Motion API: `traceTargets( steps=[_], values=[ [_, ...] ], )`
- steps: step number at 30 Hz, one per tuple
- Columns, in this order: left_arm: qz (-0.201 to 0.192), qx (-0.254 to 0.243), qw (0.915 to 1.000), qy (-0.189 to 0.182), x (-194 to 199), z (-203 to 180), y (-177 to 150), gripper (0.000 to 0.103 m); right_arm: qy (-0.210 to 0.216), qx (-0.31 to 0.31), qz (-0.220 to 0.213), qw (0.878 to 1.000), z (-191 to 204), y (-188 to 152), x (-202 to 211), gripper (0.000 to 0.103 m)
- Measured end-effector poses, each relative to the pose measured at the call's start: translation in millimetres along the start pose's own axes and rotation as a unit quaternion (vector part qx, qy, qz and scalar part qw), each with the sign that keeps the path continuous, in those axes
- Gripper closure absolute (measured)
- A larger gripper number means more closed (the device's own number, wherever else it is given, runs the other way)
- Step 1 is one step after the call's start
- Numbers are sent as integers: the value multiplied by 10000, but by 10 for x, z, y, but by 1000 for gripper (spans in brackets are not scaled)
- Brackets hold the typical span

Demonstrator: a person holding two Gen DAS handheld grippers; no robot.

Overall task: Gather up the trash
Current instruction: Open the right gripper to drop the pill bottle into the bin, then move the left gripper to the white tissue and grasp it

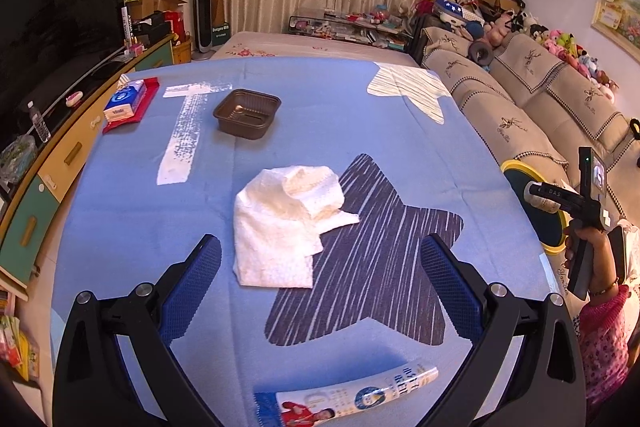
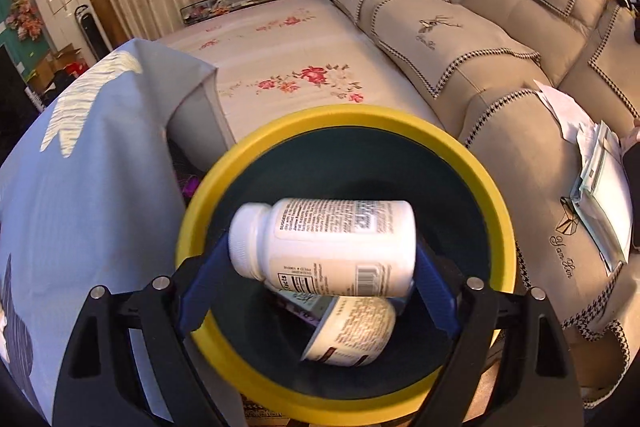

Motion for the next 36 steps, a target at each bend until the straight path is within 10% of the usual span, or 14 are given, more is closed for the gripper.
traceTargets(
  steps=[23, 36],
  values=[
    [819, -315, 9955, 344, -1032, -81, 168, 5, 286, 368, -285, 9985, 312, -137, 349, 14],
    [833, -411, 9947, 447, -1091, -61, 189, 53, 380, 504, -277, 9976, 456, -169, 388, 14]
  ],
)
Point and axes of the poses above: each gripper's, at about its wrist camera, not at the fingertips, and x roughly against the way its jaws point, z to its left, y to its top, the point moved 6 cm from there along -x, roughly the way its jaws point, and after that the axes turned 12 degrees about y, right-handed, at the moved point
